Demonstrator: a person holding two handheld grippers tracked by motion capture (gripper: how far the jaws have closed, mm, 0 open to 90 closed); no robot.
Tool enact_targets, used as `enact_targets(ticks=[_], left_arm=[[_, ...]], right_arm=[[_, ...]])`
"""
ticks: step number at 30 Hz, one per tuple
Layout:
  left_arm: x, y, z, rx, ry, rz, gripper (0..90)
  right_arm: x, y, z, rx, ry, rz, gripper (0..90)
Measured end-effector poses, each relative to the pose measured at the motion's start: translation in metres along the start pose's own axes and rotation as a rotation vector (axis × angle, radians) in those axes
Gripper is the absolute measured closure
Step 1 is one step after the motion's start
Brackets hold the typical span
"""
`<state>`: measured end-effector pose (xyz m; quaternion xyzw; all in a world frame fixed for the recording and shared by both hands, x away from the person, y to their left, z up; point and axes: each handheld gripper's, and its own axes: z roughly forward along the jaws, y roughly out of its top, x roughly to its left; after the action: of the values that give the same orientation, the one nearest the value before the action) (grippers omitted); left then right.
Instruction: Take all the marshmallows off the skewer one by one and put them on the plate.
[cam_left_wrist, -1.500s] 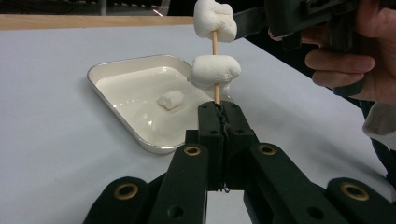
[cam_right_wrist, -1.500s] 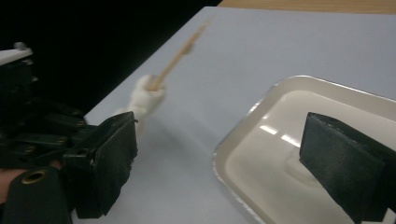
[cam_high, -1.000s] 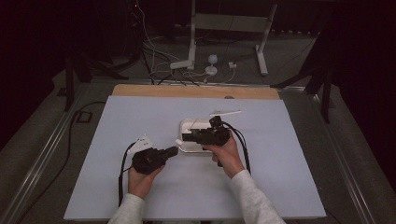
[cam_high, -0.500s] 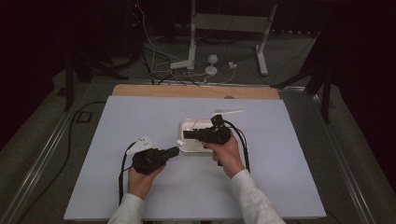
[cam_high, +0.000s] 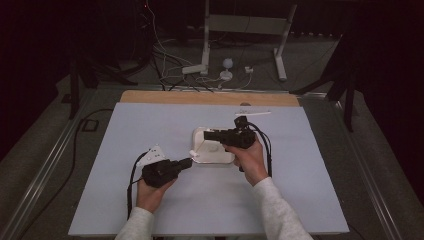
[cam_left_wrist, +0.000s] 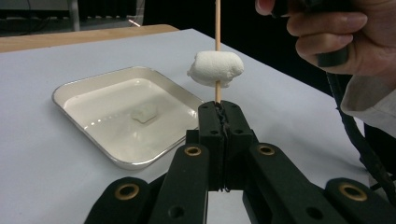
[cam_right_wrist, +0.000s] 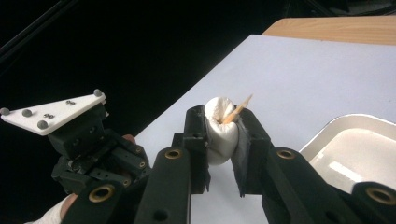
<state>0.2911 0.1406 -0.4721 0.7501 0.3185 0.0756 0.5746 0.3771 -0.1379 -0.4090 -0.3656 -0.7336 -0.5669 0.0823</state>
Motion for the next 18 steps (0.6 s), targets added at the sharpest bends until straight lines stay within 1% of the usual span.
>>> enact_targets(ticks=[2, 5, 9, 18], left_arm=[[0.000, 0.000, -0.002, 0.001, 0.006, 0.009, 90.0], [0.000, 0.000, -0.002, 0.004, 0.007, 0.017, 90.0], [-0.001, 0.000, -0.002, 0.005, 0.009, 0.028, 90.0], [0.000, 0.001, -0.003, 0.006, 0.018, 0.040, 90.0]], right_arm=[[-0.002, 0.003, -0.003, -0.015, -0.002, 0.012, 77.5], [-0.001, 0.005, -0.006, -0.022, -0.012, 0.003, 77.7], [-0.001, 0.006, -0.007, -0.031, -0.016, 0.005, 77.7], [-0.004, 0.010, -0.012, -0.048, -0.023, 0.022, 77.6]])
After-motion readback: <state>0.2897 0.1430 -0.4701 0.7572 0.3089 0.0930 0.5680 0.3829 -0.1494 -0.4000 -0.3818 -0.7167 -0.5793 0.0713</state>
